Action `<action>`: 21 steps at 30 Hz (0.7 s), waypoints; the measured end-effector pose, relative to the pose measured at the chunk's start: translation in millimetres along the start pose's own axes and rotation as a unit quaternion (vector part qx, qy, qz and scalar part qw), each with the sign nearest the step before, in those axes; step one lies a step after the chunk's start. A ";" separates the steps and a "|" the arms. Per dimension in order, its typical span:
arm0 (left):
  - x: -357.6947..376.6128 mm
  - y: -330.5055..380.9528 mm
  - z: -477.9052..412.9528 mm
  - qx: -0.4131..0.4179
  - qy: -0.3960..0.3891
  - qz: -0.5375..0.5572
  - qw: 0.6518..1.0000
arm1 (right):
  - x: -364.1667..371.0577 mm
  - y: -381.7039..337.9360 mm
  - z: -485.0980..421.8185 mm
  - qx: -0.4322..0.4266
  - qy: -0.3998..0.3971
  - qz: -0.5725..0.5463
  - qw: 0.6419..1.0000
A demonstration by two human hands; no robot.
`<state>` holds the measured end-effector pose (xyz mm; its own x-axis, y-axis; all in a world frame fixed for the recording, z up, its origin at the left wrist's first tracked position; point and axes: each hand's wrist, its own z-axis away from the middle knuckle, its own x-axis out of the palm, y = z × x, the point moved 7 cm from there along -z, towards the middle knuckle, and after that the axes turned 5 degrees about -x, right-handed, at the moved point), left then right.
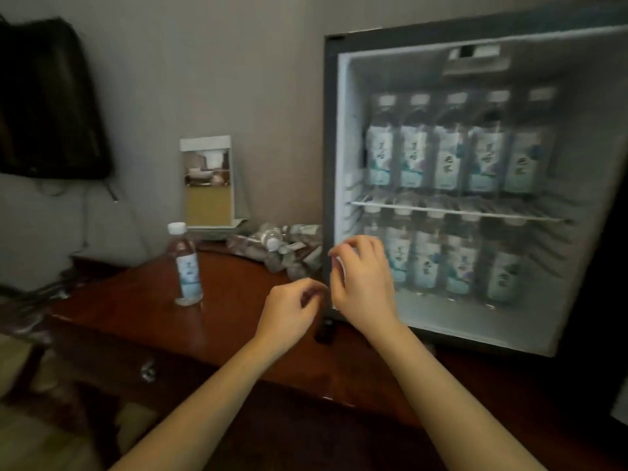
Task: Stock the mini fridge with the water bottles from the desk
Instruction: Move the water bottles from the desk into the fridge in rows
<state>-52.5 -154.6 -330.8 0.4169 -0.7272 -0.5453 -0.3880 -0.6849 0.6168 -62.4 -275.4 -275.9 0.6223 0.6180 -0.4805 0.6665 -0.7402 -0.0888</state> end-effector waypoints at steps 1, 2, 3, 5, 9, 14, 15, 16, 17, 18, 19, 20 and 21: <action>-13.7 -26.4 3.3 -0.029 0.011 -0.019 0.999 | 29.1 -9.4 0.9 0.000 -0.036 -0.026 0.999; -28.3 -51.5 6.7 -0.063 0.025 -0.032 0.997 | 57.8 -18.6 3.1 0.002 -0.077 -0.053 0.996; -43.8 -76.5 9.8 -0.101 0.041 -0.037 0.993 | 87.0 -27.5 6.5 0.007 -0.122 -0.081 0.989; -75.3 -119.9 15.8 -0.171 0.088 -0.042 0.980 | 139.4 -43.1 13.6 0.027 -0.203 -0.138 0.969; -118.6 -189.4 21.8 -0.302 0.135 -0.033 0.943 | 219.8 -68.5 17.2 0.124 -0.309 -0.249 0.909; -127.9 -254.6 5.9 -0.419 0.107 0.053 0.900 | 294.3 -88.7 -3.5 0.223 -0.366 -0.338 0.838; -127.4 -262.3 -0.3 -0.422 0.102 0.064 0.899 | 305.7 -90.4 -11.1 0.230 -0.365 -0.352 0.831; -126.1 -269.7 -6.3 -0.422 0.098 0.077 0.898 | 316.2 -91.4 -19.0 0.233 -0.362 -0.364 0.826; -123.8 -274.6 -11.2 -0.420 0.091 0.094 0.898 | 325.3 -91.7 -26.3 0.236 -0.358 -0.376 0.822; -120.2 -279.8 -15.0 -0.418 0.084 0.116 0.897 | 334.2 -91.1 -32.1 0.239 -0.355 -0.386 0.817; -116.0 -283.5 -17.2 -0.415 0.077 0.139 0.896 | 341.9 -90.2 -36.3 0.243 -0.354 -0.395 0.812; -112.2 -287.9 -18.3 -0.412 0.076 0.158 0.894 | 349.1 -88.8 -38.5 0.247 -0.356 -0.400 0.807; -109.7 -292.8 -18.6 -0.409 0.081 0.166 0.894 | 354.6 -87.9 -39.1 0.250 -0.360 -0.405 0.803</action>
<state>30.7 126.6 -441.0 0.5298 -0.8227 -0.2062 0.1897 -0.1221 0.9742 115.7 19.1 -404.4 -0.4502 0.7695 -0.4529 0.3733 -0.2986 -0.8784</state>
